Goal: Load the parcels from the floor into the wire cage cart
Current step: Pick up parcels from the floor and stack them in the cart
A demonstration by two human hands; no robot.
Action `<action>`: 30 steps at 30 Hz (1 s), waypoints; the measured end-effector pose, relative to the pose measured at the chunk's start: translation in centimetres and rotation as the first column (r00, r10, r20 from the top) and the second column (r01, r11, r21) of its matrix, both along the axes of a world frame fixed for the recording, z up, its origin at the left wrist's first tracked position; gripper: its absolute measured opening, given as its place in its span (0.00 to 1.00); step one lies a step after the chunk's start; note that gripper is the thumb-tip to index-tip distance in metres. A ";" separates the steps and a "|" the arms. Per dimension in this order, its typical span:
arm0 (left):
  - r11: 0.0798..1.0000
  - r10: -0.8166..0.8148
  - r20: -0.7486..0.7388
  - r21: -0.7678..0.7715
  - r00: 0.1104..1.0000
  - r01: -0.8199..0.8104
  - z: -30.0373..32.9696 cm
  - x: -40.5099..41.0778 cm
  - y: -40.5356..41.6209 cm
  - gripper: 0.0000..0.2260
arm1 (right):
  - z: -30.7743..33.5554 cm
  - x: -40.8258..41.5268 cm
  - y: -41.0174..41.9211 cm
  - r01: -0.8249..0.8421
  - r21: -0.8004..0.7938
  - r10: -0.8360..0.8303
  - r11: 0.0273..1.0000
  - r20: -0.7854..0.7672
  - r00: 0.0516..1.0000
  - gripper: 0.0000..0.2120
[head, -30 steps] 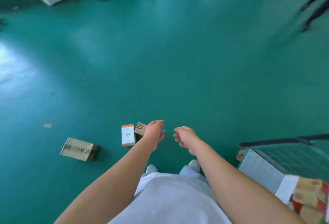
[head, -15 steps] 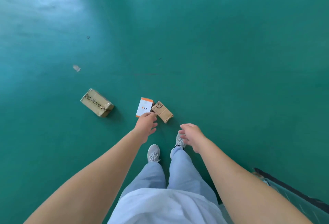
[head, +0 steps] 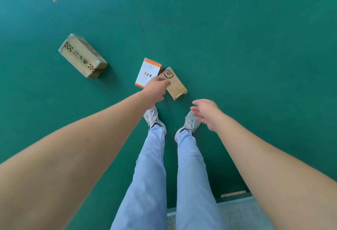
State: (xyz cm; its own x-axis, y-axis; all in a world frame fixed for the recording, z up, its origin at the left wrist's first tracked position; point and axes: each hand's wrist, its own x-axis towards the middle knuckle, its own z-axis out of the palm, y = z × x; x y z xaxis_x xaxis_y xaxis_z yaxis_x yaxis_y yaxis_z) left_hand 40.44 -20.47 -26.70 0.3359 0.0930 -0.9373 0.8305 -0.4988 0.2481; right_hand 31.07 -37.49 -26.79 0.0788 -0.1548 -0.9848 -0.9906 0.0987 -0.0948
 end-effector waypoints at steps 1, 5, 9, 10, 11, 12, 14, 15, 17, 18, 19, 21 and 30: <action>1.000 -0.008 -0.012 0.011 1.000 0.008 -2.6 0.3 0.1 0.08 | -2.4 0.3 0.2 0.002 0.000 -0.002 1.000 -0.017 1.000 0.12; 0.993 -0.093 -0.038 0.064 0.995 0.096 -12.0 0.9 0.9 0.17 | -11.1 0.6 1.5 0.023 0.024 -0.021 0.999 -0.083 0.996 0.14; 0.961 -0.251 0.007 0.122 0.968 0.248 -20.1 1.9 1.1 0.25 | -18.7 1.3 2.6 0.058 0.033 -0.054 0.998 -0.114 0.992 0.17; 0.950 -0.288 0.033 0.138 0.957 0.281 -22.0 2.2 1.0 0.26 | -20.4 1.6 2.7 0.077 0.029 -0.073 0.997 -0.109 0.991 0.18; 0.938 -0.324 0.055 0.151 0.944 0.313 -23.5 2.4 0.9 0.27 | -21.7 1.8 2.8 0.097 0.029 -0.093 0.995 -0.104 0.990 0.20; 0.926 -0.354 0.073 0.165 0.933 0.339 -25.4 2.7 0.7 0.28 | -23.3 2.1 3.0 0.127 0.031 -0.124 0.991 -0.095 0.988 0.21; 0.910 -0.393 0.100 0.184 0.914 0.371 -28.5 3.0 0.4 0.30 | -26.3 2.3 3.2 0.191 0.013 -0.189 0.982 -0.088 0.978 0.23; 0.906 -0.403 0.111 0.188 0.908 0.379 -29.8 3.1 0.3 0.31 | -27.6 2.3 3.4 0.215 0.001 -0.214 0.977 -0.091 0.973 0.24; 0.908 -0.399 0.110 0.188 0.910 0.375 -32.1 3.3 0.1 0.31 | -29.7 2.3 3.8 0.265 -0.007 -0.264 0.964 -0.108 0.959 0.28; 0.910 -0.394 0.098 0.180 0.914 0.374 -33.1 3.3 -0.1 0.30 | -30.5 2.2 4.1 0.289 -0.004 -0.287 0.957 -0.114 0.951 0.29; 0.913 -0.388 0.086 0.170 0.918 0.370 -33.7 3.2 -0.2 0.28 | -31.1 2.1 4.3 0.304 0.011 -0.301 0.953 -0.118 0.946 0.29; 0.920 -0.374 0.083 0.156 0.924 0.358 -34.6 2.8 -0.3 0.26 | -32.0 1.8 4.8 0.349 0.068 -0.340 0.935 -0.109 0.934 0.24; 0.989 -0.085 -0.042 0.121 0.996 0.089 -25.9 -1.0 -2.2 0.39 | -25.5 -3.9 4.4 0.611 -0.097 -0.618 0.786 -0.166 0.769 0.40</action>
